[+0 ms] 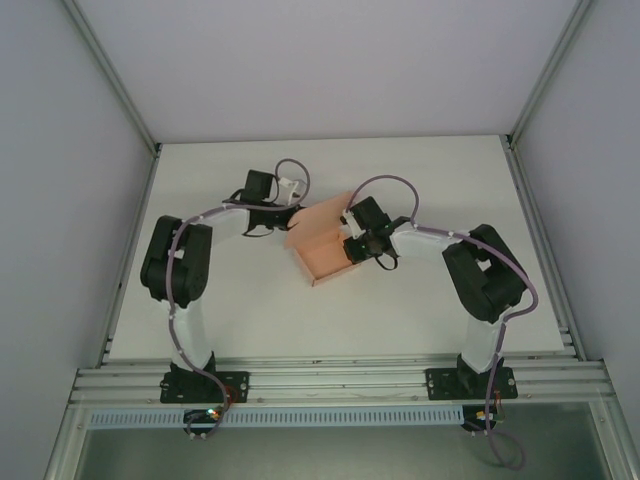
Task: Assemble paper box
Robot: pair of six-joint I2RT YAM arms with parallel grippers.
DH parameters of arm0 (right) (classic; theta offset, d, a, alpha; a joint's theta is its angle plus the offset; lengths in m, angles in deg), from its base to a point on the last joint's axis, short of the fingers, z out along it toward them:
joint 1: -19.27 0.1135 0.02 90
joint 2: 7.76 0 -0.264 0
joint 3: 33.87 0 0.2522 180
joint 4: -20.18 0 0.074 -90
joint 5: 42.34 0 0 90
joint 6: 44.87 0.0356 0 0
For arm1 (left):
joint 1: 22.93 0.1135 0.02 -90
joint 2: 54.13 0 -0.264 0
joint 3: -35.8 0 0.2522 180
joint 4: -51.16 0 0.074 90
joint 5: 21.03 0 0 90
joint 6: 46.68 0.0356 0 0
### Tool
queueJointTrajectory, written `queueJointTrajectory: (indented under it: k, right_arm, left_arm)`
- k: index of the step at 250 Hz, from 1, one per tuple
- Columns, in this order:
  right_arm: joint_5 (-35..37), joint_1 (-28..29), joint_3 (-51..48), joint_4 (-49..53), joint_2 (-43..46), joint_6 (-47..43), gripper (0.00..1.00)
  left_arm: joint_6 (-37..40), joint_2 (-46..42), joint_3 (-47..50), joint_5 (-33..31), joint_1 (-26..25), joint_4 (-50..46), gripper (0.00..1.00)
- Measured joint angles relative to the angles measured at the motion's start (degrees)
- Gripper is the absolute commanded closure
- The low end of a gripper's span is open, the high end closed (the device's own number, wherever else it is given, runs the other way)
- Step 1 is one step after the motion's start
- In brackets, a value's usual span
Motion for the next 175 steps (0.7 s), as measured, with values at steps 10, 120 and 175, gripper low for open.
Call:
queueJointTrajectory:
  k: [10, 120, 175]
  right_arm:
    - [0.46, 0.17, 0.13, -0.02, -0.50, 0.07, 0.87]
    - [11.67, 4.63, 4.52, 4.74, -3.26, 3.19, 0.98]
    - [16.52, 5.81, 7.48, 7.37, -5.20, 4.11, 1.00]
  left_arm:
    - [-1.16, 0.04, 0.55, 0.96, -0.46, 1.20, 0.77]
    - [-11.61, 2.14, 3.08, 5.57, -1.77, 15.54, 0.87]
    - [-12.76, 2.84, 3.06, 5.09, -1.86, 17.49, 0.88]
